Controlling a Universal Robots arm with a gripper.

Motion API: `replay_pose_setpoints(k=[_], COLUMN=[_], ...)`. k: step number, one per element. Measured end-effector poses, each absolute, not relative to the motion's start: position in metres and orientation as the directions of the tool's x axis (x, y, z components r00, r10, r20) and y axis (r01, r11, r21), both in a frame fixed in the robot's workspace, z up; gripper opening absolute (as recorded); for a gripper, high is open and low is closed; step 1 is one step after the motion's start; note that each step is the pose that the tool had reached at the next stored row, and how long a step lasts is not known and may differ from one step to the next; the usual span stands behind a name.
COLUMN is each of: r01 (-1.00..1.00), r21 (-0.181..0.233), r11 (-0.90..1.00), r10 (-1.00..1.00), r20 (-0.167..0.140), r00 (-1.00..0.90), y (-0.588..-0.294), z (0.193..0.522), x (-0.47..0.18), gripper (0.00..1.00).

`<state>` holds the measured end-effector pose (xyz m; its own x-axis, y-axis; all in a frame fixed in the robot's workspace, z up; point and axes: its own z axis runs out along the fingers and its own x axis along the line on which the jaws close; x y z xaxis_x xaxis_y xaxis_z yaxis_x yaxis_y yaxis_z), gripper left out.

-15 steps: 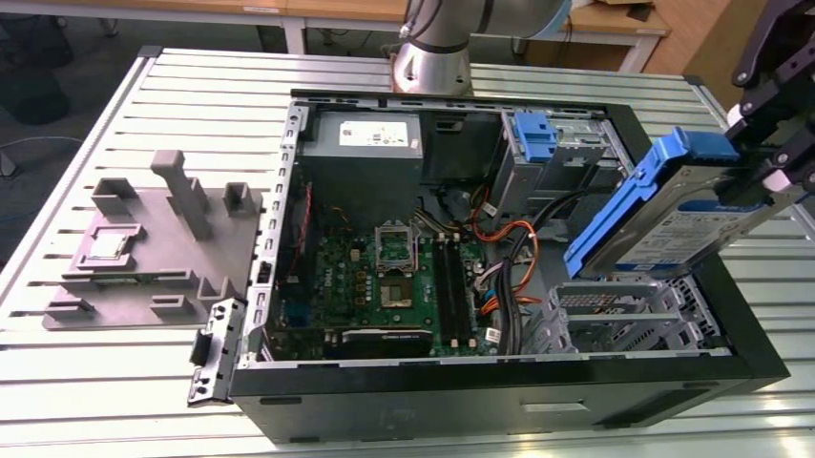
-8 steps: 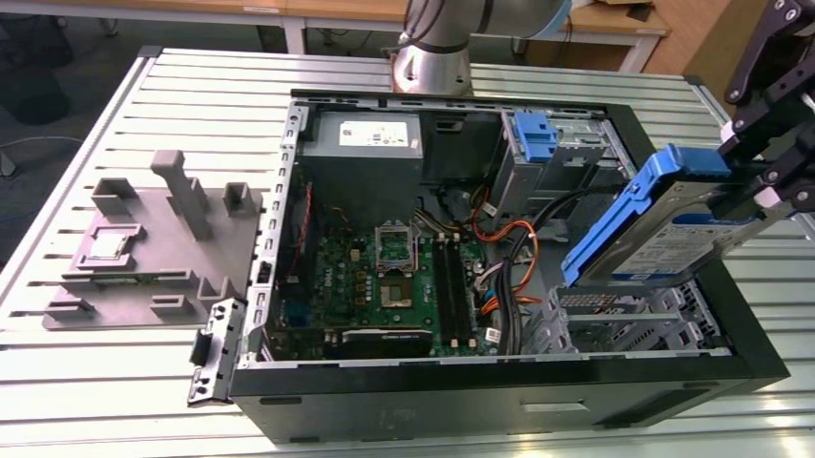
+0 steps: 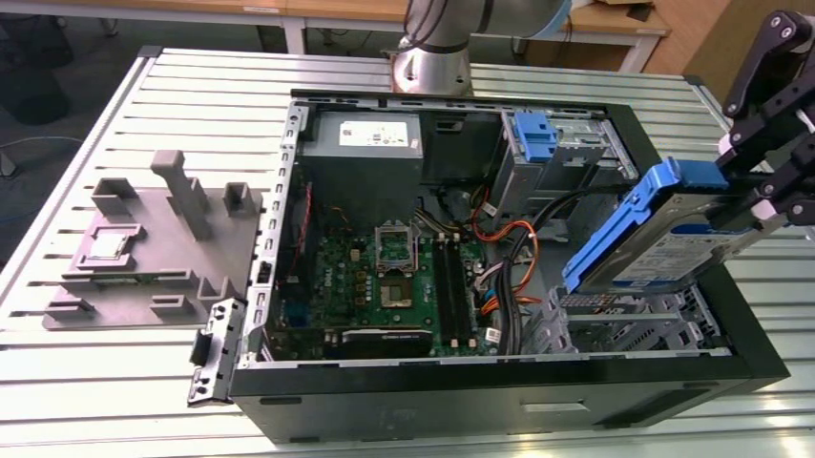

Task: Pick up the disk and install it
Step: 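Insert the disk into the insertion slot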

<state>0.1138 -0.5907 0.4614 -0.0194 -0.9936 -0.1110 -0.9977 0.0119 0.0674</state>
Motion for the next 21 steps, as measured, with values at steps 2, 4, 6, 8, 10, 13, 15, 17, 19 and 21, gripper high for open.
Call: replay_pose_setpoints(k=[2,4,6,8,10,13,15,17,19,21], r01=[-0.998,-0.998,-0.998,-0.998,-0.998,-0.998,-0.998,-0.998,-0.998,-0.998], r21=[0.067,0.067,0.067,0.067,0.067,0.067,0.067,0.067,0.067,0.067], r11=[0.012,0.012,0.012,0.012,0.012,0.012,0.012,0.012,0.012,0.012], r10=[-0.994,-0.994,-0.994,-0.994,-0.994,-0.994,-0.994,-0.994,-0.994,-0.994], r20=[-0.111,-0.111,-0.111,-0.111,-0.111,-0.111,-0.111,-0.111,-0.111,-0.111], r00=[-0.019,-0.019,-0.019,-0.019,-0.019,-0.019,-0.019,-0.02,-0.02,-0.019], y=[-0.592,-0.593,-0.593,-0.593,-0.593,-0.593,-0.593,-0.593,-0.593,-0.593], z=[0.459,0.457,0.456,0.455,0.452,0.45,0.449,0.449,0.448,0.447], x=[0.114,0.114,0.114,0.114,0.114,0.114,0.115,0.116,0.116,0.116], gripper=[0.35,0.35,0.35,0.35,0.35,0.35,0.35,0.35,0.35,0.35])
